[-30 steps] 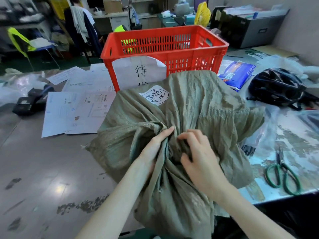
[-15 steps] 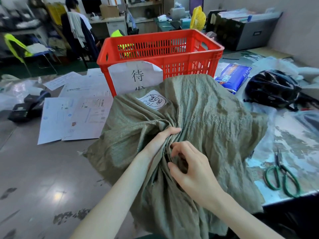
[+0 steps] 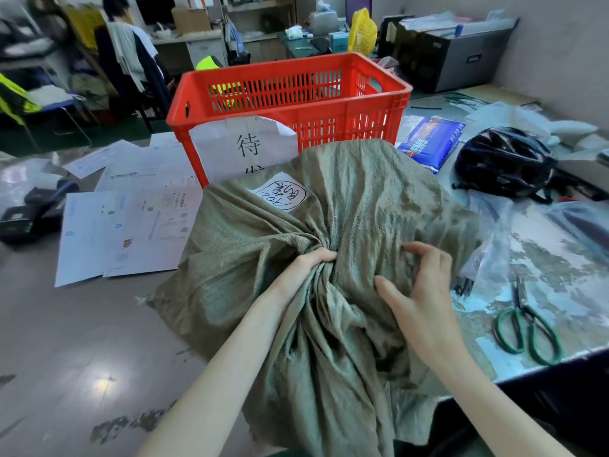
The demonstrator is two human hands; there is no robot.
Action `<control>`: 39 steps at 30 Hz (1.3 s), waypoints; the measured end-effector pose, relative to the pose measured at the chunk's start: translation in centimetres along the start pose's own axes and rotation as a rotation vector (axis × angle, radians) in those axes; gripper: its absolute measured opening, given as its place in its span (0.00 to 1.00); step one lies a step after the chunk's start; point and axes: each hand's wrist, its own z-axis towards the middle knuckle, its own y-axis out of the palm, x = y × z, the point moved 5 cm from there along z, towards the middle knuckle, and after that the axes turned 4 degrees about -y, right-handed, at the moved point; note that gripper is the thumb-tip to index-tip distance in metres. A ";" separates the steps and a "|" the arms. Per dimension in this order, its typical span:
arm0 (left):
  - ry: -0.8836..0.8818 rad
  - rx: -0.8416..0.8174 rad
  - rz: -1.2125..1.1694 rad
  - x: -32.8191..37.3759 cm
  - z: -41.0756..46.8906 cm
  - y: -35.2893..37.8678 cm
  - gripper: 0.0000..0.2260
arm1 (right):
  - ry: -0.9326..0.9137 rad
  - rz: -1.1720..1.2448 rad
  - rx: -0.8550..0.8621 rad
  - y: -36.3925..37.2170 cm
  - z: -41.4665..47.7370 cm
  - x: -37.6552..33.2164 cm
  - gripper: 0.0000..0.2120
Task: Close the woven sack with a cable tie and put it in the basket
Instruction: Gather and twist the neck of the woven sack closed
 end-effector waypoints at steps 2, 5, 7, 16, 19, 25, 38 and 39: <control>-0.004 -0.030 -0.015 0.0 -0.3 0.2 0.13 | 0.006 0.139 -0.032 0.5 -0.3 -0.5 0.22; -0.013 -0.018 -0.049 -0.1 -0.8 0.2 0.17 | -0.020 0.199 -0.093 1.5 -0.8 -1.4 0.22; -0.026 -0.030 -0.067 -0.4 -1.0 0.3 0.20 | -0.070 0.177 -0.097 1.9 -1.0 -1.9 0.24; 0.055 -0.117 -0.257 -0.1 -1.3 2.4 0.17 | -0.130 0.269 -0.138 2.3 -1.0 -4.5 0.23; 0.036 -0.095 -0.336 -0.4 -1.0 2.1 0.22 | -0.066 0.347 -0.175 2.4 -1.1 -4.3 0.21; -0.040 -0.177 -0.272 -0.9 -1.6 3.2 0.34 | -0.020 0.361 -0.238 2.4 -1.3 -3.7 0.19; -0.122 -0.132 -0.130 -2.4 -0.3 2.3 0.17 | -0.030 0.208 -0.353 0.4 -2.7 -2.8 0.08; -0.108 -0.124 -0.135 -2.4 -0.1 2.3 0.15 | -0.003 0.234 -0.331 -0.1 -2.3 -2.5 0.05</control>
